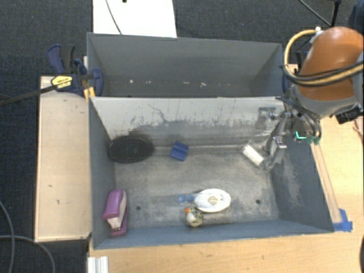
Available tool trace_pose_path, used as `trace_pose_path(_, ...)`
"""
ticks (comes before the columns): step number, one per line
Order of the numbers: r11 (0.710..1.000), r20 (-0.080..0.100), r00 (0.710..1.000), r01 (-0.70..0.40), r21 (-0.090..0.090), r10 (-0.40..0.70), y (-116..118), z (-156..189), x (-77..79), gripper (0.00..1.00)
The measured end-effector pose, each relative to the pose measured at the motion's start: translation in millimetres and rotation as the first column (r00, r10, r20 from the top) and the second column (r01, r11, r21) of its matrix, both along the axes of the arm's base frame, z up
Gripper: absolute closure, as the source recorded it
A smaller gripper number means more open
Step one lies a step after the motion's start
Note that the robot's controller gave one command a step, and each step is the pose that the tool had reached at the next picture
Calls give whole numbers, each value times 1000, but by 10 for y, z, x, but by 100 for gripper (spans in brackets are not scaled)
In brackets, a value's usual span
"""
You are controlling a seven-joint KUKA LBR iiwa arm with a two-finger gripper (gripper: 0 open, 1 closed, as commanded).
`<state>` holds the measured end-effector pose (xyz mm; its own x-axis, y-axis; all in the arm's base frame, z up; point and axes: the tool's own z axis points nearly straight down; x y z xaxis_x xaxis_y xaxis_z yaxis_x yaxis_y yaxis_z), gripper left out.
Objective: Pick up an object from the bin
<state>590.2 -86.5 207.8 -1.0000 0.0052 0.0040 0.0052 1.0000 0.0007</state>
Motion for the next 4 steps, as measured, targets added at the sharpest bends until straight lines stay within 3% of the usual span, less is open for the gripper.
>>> trace_pose_path(1, 960, 19, 960, 279, 2, -279, -416, -1352, -74, 0)
trace_pose_path(2, 905, 11, 904, 426, 2, -426, -206, -1060, -29, 0)
trace_pose_path(3, 770, 10, 770, 638, 2, -638, -248, -1072, -56, 0)
trace_pose_path(4, 579, 4, 579, 815, -1, -815, -85, -1383, 20, 0)
